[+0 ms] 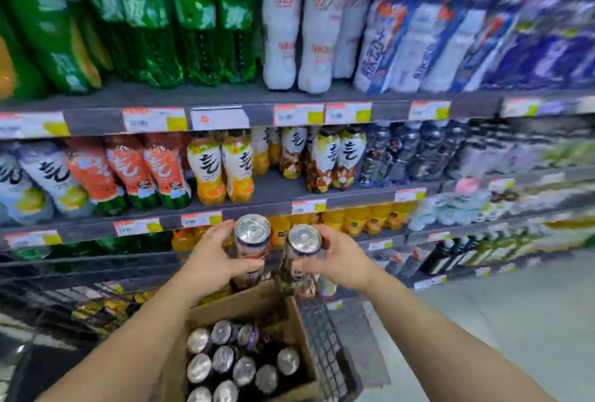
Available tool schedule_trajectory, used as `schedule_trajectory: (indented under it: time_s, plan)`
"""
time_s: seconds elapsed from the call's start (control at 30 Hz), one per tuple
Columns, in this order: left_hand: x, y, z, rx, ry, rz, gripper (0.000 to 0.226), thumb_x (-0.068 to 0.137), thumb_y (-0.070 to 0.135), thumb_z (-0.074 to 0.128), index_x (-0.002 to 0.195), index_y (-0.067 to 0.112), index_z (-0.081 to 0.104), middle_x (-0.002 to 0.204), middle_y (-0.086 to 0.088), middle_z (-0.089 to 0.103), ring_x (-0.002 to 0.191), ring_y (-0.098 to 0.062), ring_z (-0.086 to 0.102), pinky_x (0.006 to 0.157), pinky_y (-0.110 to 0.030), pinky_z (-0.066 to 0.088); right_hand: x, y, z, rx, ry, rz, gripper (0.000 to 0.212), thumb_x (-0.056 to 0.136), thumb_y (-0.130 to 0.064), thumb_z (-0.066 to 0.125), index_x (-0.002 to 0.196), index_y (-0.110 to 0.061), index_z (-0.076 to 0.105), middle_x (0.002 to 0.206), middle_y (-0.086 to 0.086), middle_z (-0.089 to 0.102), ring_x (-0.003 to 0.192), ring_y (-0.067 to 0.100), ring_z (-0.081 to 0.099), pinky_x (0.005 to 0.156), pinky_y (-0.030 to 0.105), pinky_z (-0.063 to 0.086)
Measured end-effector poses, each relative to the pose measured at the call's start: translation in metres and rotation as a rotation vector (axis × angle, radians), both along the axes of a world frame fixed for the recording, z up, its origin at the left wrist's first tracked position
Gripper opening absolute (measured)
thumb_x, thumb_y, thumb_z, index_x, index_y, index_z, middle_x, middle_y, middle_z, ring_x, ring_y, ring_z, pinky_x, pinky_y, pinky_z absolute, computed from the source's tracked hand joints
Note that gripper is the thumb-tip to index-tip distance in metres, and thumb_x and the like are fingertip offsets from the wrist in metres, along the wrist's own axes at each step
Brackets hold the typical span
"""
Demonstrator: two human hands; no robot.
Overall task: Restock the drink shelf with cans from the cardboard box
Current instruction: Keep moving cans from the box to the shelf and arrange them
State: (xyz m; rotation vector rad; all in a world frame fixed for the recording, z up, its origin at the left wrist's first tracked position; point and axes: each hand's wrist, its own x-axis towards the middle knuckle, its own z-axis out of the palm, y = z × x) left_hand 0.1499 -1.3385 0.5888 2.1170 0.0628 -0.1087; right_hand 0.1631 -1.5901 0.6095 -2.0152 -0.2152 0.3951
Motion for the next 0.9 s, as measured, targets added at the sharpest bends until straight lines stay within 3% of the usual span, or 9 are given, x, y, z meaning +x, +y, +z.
schedule_trajectory:
  time_s: [0.1, 0.23, 0.33, 0.43, 0.5, 0.57, 0.67, 0.77, 0.9]
  plan:
    - [0.018, -0.071, 0.023, -0.107, -0.027, -0.059, 0.11, 0.032, 0.071, 0.083, 0.129, 0.03, 0.053, 0.131, 0.008, 0.056, 0.118, -0.012, 0.055, 0.104, -0.043, 0.044, -0.003, -0.07, 0.029, 0.091, -0.047, -0.129, 0.057, 0.06, -0.041, 0.088, 0.11, -0.03, 0.063, 0.105, -0.009, 0.07, 0.096, 0.009, 0.066, 0.085, 0.031, 0.051]
    - [0.034, -0.197, 0.045, -0.203, -0.063, -0.159, 0.115, 0.03, 0.069, 0.086, 0.131, 0.027, 0.052, 0.129, 0.009, 0.059, 0.117, -0.011, 0.056, 0.106, -0.038, 0.042, -0.019, -0.189, 0.059, 0.131, -0.101, -0.274, 0.046, 0.068, -0.028, 0.087, 0.107, -0.03, 0.063, 0.105, -0.005, 0.073, 0.099, 0.015, 0.068, 0.09, 0.037, 0.054]
    - [0.036, -0.312, 0.06, -0.291, -0.068, -0.243, 0.109, 0.033, 0.058, 0.092, 0.13, 0.026, 0.054, 0.124, 0.008, 0.063, 0.113, -0.01, 0.059, 0.105, -0.038, 0.042, -0.037, -0.291, 0.077, 0.145, -0.142, -0.366, 0.042, 0.073, -0.021, 0.084, 0.109, -0.028, 0.063, 0.106, -0.004, 0.072, 0.096, 0.014, 0.068, 0.084, 0.03, 0.054]
    - [0.032, -0.427, 0.075, -0.354, -0.068, -0.371, 0.077, 0.04, 0.039, 0.096, 0.108, 0.034, 0.06, 0.109, 0.012, 0.068, 0.095, 0.006, 0.063, 0.1, -0.037, 0.047, -0.058, -0.392, 0.096, 0.147, -0.166, -0.478, 0.047, 0.072, -0.021, 0.085, 0.114, -0.023, 0.063, 0.108, -0.003, 0.071, 0.093, 0.009, 0.068, 0.079, 0.021, 0.053]
    - [0.03, -0.498, 0.084, -0.384, -0.07, -0.438, 0.081, 0.036, 0.048, 0.093, 0.108, 0.035, 0.058, 0.112, 0.011, 0.067, 0.101, -0.001, 0.063, 0.101, -0.037, 0.046, -0.072, -0.454, 0.109, 0.135, -0.187, -0.552, 0.045, 0.072, -0.023, 0.085, 0.111, -0.026, 0.062, 0.107, -0.004, 0.072, 0.093, 0.012, 0.069, 0.075, 0.019, 0.054]
    - [0.032, -0.56, 0.09, -0.389, -0.061, -0.513, 0.084, 0.041, 0.047, 0.093, 0.115, 0.032, 0.057, 0.117, 0.016, 0.062, 0.11, -0.009, 0.059, 0.102, -0.035, 0.043, -0.084, -0.511, 0.117, 0.124, -0.213, -0.631, 0.045, 0.071, -0.027, 0.085, 0.109, -0.028, 0.063, 0.104, -0.005, 0.073, 0.093, 0.014, 0.07, 0.075, 0.027, 0.056]
    - [0.037, -0.645, 0.095, -0.427, -0.039, -0.608, 0.083, 0.04, 0.044, 0.095, 0.115, 0.029, 0.061, 0.119, 0.011, 0.064, 0.108, -0.008, 0.062, 0.096, -0.033, 0.049, -0.098, -0.587, 0.12, 0.135, -0.252, -0.751, 0.054, 0.067, -0.032, 0.087, 0.115, -0.024, 0.063, 0.105, -0.003, 0.073, 0.095, 0.015, 0.07, 0.088, 0.04, 0.057]
    - [0.045, -0.723, 0.099, -0.46, -0.034, -0.715, 0.073, 0.049, 0.024, 0.095, 0.113, 0.026, 0.059, 0.109, 0.009, 0.067, 0.091, 0.006, 0.065, 0.075, -0.011, 0.049, -0.105, -0.652, 0.119, 0.156, -0.281, -0.857, 0.051, 0.072, -0.02, 0.084, 0.119, -0.021, 0.063, 0.107, -0.003, 0.073, 0.097, 0.013, 0.069, 0.085, 0.03, 0.056]
    - [0.072, -0.821, 0.1, -0.519, 0.007, -0.816, 0.096, 0.03, 0.052, 0.094, 0.115, 0.023, 0.061, 0.106, 0.005, 0.073, 0.099, -0.008, 0.068, 0.086, -0.026, 0.054, -0.094, -0.735, 0.108, 0.174, -0.302, -0.977, 0.043, 0.075, -0.019, 0.083, 0.113, -0.027, 0.063, 0.103, -0.007, 0.072, 0.092, 0.009, 0.068, 0.07, 0.018, 0.052]
